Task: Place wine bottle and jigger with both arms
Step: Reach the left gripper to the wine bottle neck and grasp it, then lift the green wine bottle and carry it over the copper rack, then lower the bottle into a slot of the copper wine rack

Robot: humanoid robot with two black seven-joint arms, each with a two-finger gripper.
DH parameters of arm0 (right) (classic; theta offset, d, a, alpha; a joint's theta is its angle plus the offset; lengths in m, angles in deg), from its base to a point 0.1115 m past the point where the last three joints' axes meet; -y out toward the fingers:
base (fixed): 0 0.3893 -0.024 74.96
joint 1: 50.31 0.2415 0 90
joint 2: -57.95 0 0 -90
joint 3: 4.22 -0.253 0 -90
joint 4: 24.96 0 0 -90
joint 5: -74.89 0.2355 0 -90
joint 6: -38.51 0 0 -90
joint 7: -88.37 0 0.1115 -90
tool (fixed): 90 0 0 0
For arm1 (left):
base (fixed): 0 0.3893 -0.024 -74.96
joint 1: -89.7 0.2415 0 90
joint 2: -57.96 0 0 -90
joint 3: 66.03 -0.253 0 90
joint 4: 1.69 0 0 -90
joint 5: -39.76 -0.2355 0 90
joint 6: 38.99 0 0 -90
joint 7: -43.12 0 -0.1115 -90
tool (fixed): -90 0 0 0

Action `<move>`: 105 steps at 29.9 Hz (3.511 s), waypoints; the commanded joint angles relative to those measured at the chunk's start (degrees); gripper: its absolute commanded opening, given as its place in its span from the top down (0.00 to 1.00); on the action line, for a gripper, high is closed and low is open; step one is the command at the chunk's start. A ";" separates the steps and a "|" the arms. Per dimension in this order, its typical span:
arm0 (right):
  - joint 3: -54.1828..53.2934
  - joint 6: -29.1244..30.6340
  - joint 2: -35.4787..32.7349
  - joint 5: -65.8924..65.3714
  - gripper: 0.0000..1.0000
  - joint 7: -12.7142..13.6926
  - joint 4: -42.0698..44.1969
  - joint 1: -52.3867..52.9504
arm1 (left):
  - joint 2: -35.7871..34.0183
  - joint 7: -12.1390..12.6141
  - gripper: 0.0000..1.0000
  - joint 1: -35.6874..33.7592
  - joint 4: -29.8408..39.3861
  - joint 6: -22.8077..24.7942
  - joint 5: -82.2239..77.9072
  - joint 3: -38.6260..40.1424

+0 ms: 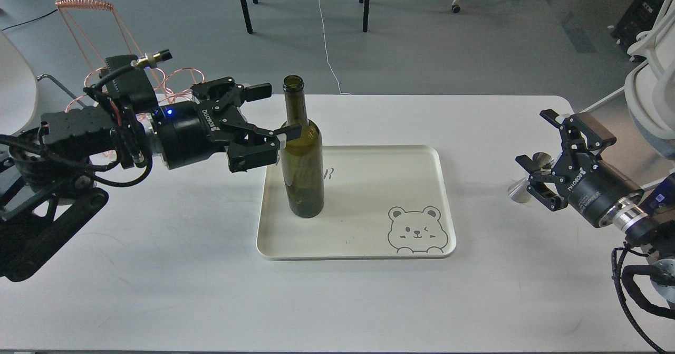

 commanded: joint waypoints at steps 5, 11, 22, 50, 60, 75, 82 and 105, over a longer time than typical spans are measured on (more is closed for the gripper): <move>-0.09 -0.12 -0.09 0.03 0.02 0.00 -0.02 -0.09 | 3.18 -0.01 0.02 -4.19 -3.69 0.12 -0.01 -3.12; -0.18 -0.47 -0.09 0.03 0.02 0.00 -0.02 -0.18 | 6.43 -0.01 0.05 -5.16 -5.89 -0.06 0.34 -4.98; 0.08 -0.65 -0.09 0.03 0.02 0.00 -0.02 -0.27 | 6.87 -0.01 0.80 -5.96 -7.83 -0.49 -0.01 -4.98; 0.17 -2.23 0.52 -0.05 0.02 0.00 0.07 -0.35 | -9.47 -0.01 0.91 -27.22 -26.97 -1.37 16.96 -5.33; 0.08 -2.32 0.52 -0.05 0.02 0.00 0.07 -0.53 | -11.85 -0.01 0.91 -27.22 -33.22 -7.17 16.87 -12.62; -0.01 -2.32 0.52 -0.05 0.01 0.00 -0.02 -0.71 | -11.06 -0.01 0.90 -26.61 -36.56 -8.84 15.64 -13.94; -0.09 -2.32 0.52 -0.05 0.02 0.00 -0.02 -0.71 | -10.88 -0.01 0.90 -26.52 -37.36 -9.46 15.73 -15.35; -0.27 -2.32 0.52 -0.05 0.01 0.00 -0.02 -1.23 | -5.26 -0.01 0.86 -23.45 -44.39 -11.65 16.52 -17.19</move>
